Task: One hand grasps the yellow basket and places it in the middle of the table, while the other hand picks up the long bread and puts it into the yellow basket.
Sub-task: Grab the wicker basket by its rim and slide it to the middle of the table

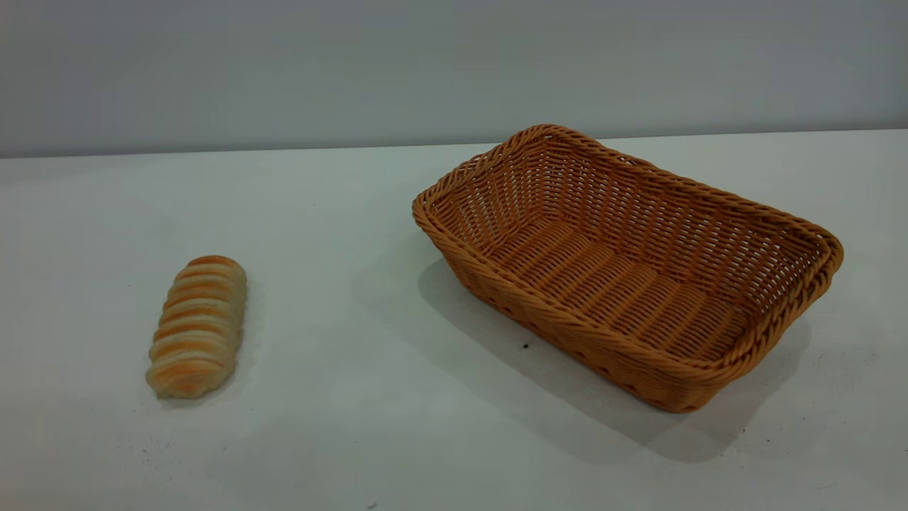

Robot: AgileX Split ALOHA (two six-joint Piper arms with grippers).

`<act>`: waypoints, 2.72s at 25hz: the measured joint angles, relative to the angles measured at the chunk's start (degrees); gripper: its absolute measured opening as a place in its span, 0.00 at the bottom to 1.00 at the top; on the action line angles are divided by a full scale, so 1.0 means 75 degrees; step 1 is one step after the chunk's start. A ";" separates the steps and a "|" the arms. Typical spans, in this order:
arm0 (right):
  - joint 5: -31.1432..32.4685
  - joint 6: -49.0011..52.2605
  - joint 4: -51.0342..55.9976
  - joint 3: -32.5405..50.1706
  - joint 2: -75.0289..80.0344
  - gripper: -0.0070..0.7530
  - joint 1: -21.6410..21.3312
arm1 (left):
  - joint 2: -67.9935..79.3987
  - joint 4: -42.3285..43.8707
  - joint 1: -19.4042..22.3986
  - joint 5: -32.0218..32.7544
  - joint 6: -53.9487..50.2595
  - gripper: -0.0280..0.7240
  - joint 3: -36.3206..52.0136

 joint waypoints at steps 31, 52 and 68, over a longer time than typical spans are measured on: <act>0.0000 0.0000 0.0000 0.0000 0.0000 0.32 0.0000 | 0.0000 0.0000 0.0000 -0.0007 0.0000 0.44 0.0000; -0.0099 0.0170 0.0278 0.0000 0.0000 0.32 0.0063 | 0.0000 -0.0340 0.0000 -0.0211 -0.0089 0.44 -0.0080; -0.3193 -0.0058 0.2578 -0.0032 0.3640 0.60 0.0063 | 0.4160 -0.2286 -0.0416 -0.5192 0.1893 0.44 -0.0566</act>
